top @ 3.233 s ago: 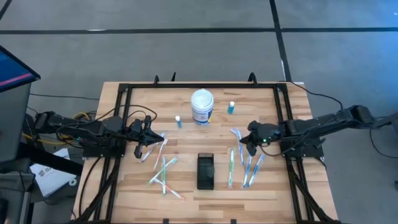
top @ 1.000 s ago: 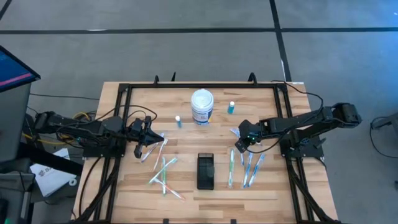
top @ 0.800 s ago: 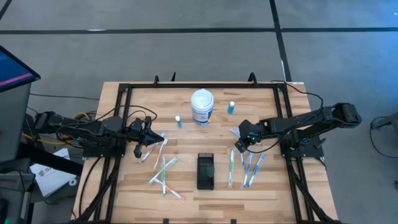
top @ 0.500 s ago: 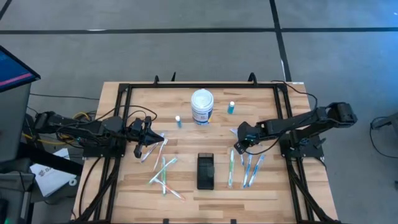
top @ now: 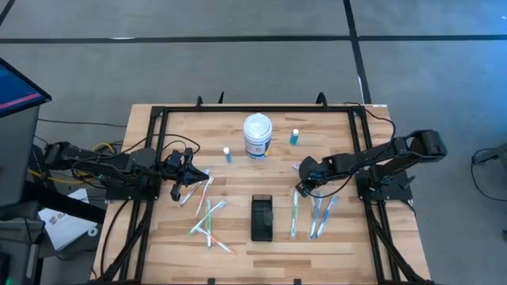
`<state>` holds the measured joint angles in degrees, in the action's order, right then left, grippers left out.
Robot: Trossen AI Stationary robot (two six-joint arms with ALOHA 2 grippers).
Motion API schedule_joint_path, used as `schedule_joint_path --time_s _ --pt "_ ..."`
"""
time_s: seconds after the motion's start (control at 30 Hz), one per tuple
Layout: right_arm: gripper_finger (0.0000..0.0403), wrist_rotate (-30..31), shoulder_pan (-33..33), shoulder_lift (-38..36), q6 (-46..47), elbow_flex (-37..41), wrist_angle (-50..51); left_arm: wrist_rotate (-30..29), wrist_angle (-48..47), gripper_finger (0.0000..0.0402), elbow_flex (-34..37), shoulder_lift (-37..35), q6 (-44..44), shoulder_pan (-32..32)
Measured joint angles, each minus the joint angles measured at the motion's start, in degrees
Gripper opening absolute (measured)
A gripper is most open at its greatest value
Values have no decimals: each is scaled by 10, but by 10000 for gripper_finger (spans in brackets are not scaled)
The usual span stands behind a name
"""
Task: Pick & Place toothbrushing station
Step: Put the top blue toothbrush into the black mesh organizer
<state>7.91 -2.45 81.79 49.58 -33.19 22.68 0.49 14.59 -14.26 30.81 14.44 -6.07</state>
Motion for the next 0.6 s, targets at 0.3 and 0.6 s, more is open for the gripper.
schedule_joint_path --time_s 0.3,0.6 --pt "16 -3 -1 -24 -1 0 -16 0 0 8 0 0 0 0" --pt "5 10 -9 -55 -50 0 -96 0 0 8 0 0 0 0"
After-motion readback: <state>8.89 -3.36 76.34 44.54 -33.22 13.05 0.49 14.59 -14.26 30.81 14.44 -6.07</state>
